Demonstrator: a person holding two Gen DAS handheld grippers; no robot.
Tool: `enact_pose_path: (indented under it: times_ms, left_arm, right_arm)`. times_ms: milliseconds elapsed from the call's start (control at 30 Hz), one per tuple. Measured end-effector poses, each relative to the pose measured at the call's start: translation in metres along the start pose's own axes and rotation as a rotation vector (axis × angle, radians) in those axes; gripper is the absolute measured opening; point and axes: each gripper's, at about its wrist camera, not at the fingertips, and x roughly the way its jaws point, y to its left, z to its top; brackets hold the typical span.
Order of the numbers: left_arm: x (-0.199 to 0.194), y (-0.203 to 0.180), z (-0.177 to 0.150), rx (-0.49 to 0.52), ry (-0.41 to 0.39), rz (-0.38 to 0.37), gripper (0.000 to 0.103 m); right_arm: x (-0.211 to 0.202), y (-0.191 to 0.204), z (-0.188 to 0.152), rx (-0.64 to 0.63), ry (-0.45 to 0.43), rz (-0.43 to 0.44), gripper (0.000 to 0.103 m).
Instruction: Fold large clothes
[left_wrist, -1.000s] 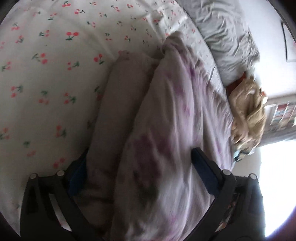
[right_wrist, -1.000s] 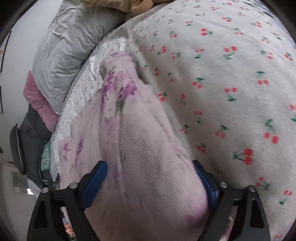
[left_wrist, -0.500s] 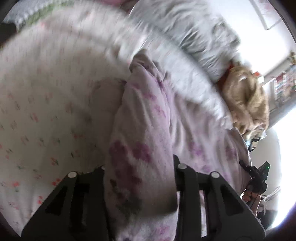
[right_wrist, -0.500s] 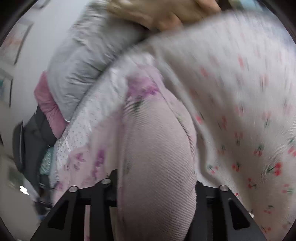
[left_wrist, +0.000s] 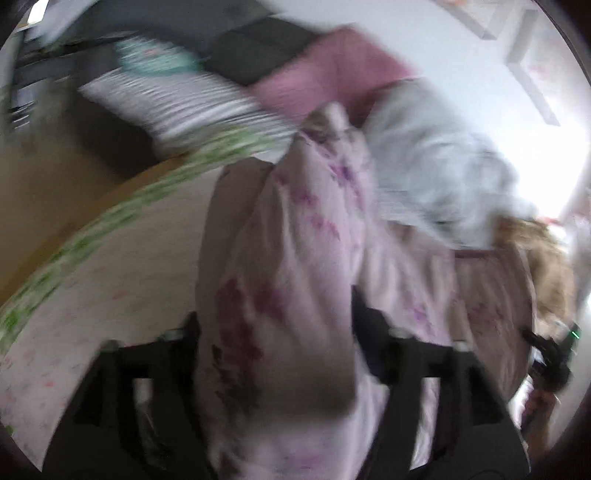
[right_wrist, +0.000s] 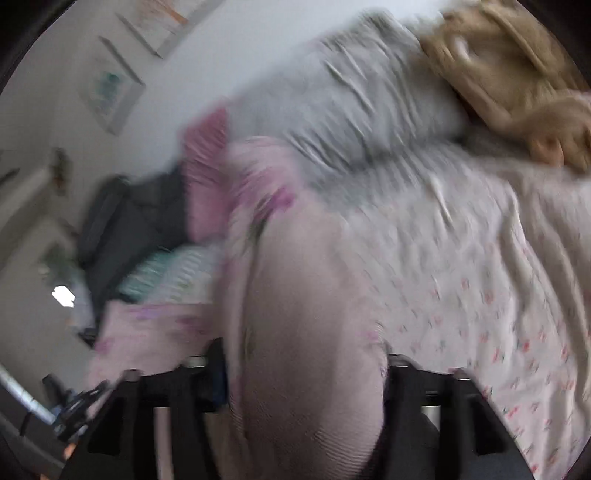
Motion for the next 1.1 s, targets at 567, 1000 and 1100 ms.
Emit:
enact_pose_path:
  times_ms: [567, 1000, 1100]
  left_arm:
    - [-0.03, -0.059, -0.01, 0.245, 0.137, 0.229, 0.096]
    - [-0.09, -0.129, -0.13, 0.329, 0.251, 0.127, 0.103]
    - [-0.076, -0.126, -0.162, 0.296, 0.32, 0.103, 0.103]
  right_arm:
    - [-0.066, 0.038, -0.026, -0.186, 0.111, -0.13, 0.08]
    - [-0.124, 0.085, -0.119, -0.324, 0.194, -0.164, 0.092]
    - [-0.107, 0.084, -0.152, -0.331, 0.263, -0.159, 0.092]
